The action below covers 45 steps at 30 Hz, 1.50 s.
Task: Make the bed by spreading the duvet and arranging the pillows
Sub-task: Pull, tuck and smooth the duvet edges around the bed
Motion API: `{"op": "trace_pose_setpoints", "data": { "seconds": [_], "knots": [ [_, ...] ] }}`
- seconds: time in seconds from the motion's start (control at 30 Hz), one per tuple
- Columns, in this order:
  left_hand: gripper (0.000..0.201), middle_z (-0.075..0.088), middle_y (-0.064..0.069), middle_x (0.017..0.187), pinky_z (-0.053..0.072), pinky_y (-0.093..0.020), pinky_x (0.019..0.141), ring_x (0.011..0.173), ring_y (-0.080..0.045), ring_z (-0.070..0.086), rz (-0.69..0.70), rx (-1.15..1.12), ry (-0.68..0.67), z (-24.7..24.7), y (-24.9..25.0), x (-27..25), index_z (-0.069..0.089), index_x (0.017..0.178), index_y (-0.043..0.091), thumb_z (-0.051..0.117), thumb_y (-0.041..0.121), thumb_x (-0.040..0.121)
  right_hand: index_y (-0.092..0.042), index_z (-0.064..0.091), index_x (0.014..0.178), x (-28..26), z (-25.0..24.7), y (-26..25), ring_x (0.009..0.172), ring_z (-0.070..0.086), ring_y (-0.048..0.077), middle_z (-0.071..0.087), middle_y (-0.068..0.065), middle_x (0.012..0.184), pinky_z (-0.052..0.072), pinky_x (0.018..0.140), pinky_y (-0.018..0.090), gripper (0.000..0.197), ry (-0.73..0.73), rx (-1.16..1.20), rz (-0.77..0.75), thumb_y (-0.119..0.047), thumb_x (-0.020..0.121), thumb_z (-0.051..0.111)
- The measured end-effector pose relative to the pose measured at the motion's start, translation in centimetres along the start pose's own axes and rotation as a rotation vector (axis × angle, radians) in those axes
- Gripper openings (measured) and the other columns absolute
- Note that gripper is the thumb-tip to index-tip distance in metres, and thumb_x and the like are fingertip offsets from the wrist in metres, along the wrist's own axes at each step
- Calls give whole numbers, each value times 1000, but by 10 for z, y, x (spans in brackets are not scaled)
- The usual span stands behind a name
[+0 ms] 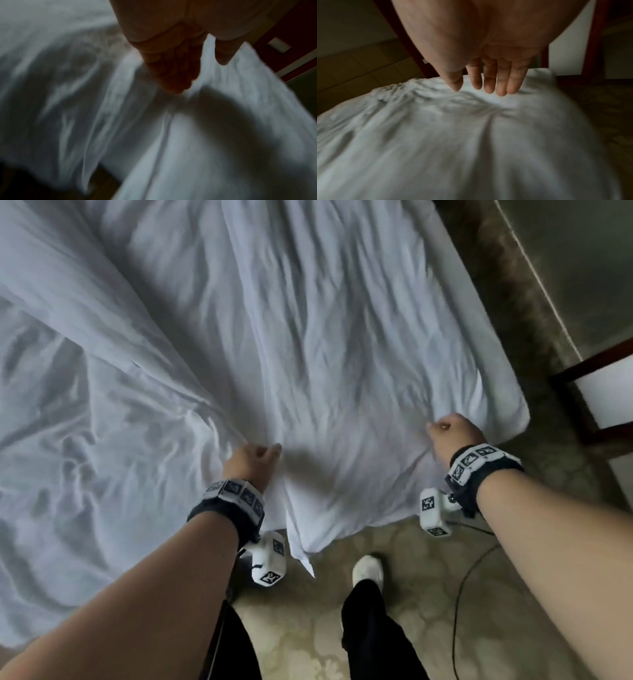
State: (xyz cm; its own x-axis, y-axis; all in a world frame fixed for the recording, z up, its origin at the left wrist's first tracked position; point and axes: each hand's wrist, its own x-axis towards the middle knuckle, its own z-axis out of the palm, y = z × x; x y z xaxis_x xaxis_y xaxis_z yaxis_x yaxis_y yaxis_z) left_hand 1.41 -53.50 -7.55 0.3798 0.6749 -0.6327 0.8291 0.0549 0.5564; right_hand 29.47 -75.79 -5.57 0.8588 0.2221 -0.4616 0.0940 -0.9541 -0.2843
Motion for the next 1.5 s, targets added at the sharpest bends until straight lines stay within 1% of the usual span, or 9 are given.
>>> {"op": "trace_pose_setpoints", "data": {
  "seconds": [0.1, 0.17, 0.3, 0.5, 0.77, 0.97, 1.07, 1.23, 1.5],
  "knots": [
    [62, 74, -7, 94, 48, -31, 75, 89, -28, 69, -153, 16, -30, 60, -4, 3, 71, 99, 14, 67, 72, 77, -14, 58, 92, 34, -10, 80, 89, 60, 37, 61, 18, 96, 44, 77, 37, 36, -20, 29, 84, -49, 84, 52],
    [78, 73, -6, 104, 50, -31, 76, 88, -26, 68, -230, -48, 46, 84, -9, 7, 68, 113, 14, 74, 75, 65, -8, 59, 124, 54, -9, 119, 112, 61, 38, 63, 20, 124, 46, 93, 39, 49, -15, 68, 128, -45, 92, 59],
    [48, 69, -7, 95, 48, -33, 74, 75, -22, 61, -226, 36, 78, 91, -3, 1, 68, 106, 13, 69, 58, 88, -11, 27, 157, 71, 5, 144, 138, 45, 34, 41, 14, 155, 34, 114, 41, 82, -72, 160, 137, -46, 93, 64],
    [55, 67, -13, 115, 43, -34, 85, 95, -31, 58, -263, 141, 106, 79, -23, -26, 62, 125, 7, 62, 53, 95, -27, -3, 160, 72, 18, 120, 145, 33, 40, 25, 18, 161, 28, 119, 51, 108, -102, 28, 117, -53, 82, 67],
    [35, 69, -6, 102, 43, -29, 82, 93, -27, 63, -182, 50, 59, 107, -12, -25, 69, 117, 15, 64, 43, 97, -42, 2, 158, 14, 50, -17, 154, 5, 30, 0, 2, 169, 3, 122, 55, 84, -19, -341, -685, -66, 90, 44],
    [38, 73, -6, 108, 49, -31, 85, 100, -29, 68, -193, 146, -115, 132, -56, -39, 69, 117, 17, 59, 49, 98, -48, -15, 153, -28, 105, 25, 153, -16, 32, -23, -5, 165, 2, 121, 59, 98, -321, -751, -603, -67, 83, 51],
    [34, 72, -3, 95, 46, -28, 69, 84, -23, 67, -138, 216, -131, 98, -57, -49, 66, 100, 20, 61, 53, 95, -40, 7, 154, -39, 88, -7, 148, 13, 38, 5, 8, 161, 24, 116, 55, 89, -351, -827, -518, -52, 83, 58],
    [28, 72, 0, 77, 57, -38, 73, 72, -20, 68, -141, -46, 304, -44, -76, -42, 66, 84, 24, 59, 48, 95, -12, 53, 133, -74, 72, -129, 124, 51, 35, 52, 15, 135, 45, 102, 45, 45, -230, -609, -596, -39, 97, 44],
    [57, 58, -16, 133, 51, -48, 100, 115, -39, 62, -422, -19, 672, -217, -233, -13, 56, 133, 19, 53, 48, 84, -9, 23, 156, -179, 183, -244, 140, 42, 36, 38, 15, 157, 35, 113, 45, 93, -512, -124, -394, -69, 91, 52]
  ]
}}
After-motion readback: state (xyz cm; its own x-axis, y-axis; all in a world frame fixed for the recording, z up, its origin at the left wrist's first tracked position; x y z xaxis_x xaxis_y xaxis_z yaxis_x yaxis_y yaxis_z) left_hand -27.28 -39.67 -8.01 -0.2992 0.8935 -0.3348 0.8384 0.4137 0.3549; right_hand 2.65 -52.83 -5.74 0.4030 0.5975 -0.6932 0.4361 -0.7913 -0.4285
